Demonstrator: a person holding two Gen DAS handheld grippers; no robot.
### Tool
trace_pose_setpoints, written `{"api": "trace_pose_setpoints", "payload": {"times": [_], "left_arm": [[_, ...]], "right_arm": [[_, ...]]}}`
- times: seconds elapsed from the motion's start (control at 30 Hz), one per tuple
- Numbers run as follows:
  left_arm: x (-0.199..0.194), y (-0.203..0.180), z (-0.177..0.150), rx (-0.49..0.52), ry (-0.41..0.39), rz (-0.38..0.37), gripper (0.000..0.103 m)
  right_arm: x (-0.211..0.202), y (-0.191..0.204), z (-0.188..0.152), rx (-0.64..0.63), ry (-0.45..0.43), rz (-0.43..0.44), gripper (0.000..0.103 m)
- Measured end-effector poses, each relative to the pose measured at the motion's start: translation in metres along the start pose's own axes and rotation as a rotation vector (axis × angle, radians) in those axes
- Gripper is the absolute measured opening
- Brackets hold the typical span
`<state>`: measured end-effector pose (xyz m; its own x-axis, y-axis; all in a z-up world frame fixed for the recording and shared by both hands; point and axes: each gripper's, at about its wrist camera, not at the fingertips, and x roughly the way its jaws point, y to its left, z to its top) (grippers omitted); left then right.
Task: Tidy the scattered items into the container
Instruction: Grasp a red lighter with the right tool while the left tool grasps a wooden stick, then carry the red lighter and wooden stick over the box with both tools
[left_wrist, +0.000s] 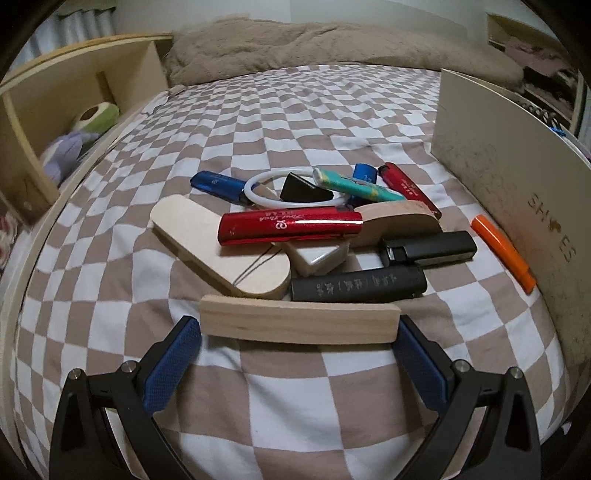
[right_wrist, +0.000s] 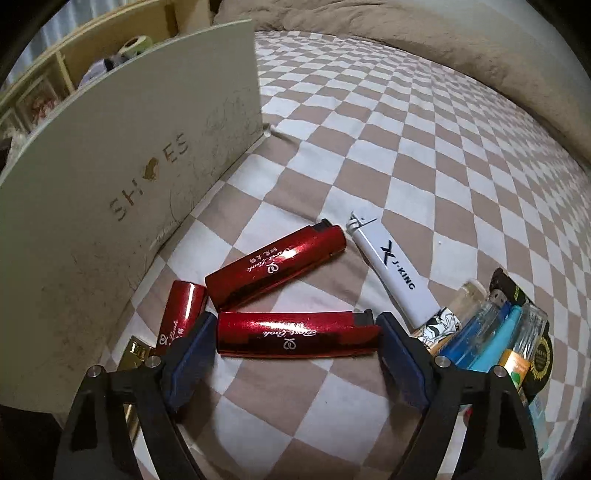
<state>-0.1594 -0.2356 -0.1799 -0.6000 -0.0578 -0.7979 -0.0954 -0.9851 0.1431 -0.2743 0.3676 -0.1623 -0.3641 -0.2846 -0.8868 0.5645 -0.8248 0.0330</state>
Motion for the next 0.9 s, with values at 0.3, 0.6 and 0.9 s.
{"api": "trace_pose_setpoints", "payload": {"times": [0.3, 0.6, 0.9], "left_arm": [[0.002, 0.006, 0.003, 0.010, 0.000, -0.027, 0.103], [0.009, 0.011, 0.009, 0.003, 0.029, -0.066, 0.103], [0.002, 0.010, 0.002, -0.025, 0.018, -0.060, 0.102]], "right_arm": [[-0.006, 0.008, -0.016, 0.085, -0.034, -0.073, 0.083], [-0.011, 0.019, -0.028, 0.152, -0.057, -0.117, 0.083], [-0.007, 0.020, -0.020, 0.175, -0.081, -0.142, 0.083]]}}
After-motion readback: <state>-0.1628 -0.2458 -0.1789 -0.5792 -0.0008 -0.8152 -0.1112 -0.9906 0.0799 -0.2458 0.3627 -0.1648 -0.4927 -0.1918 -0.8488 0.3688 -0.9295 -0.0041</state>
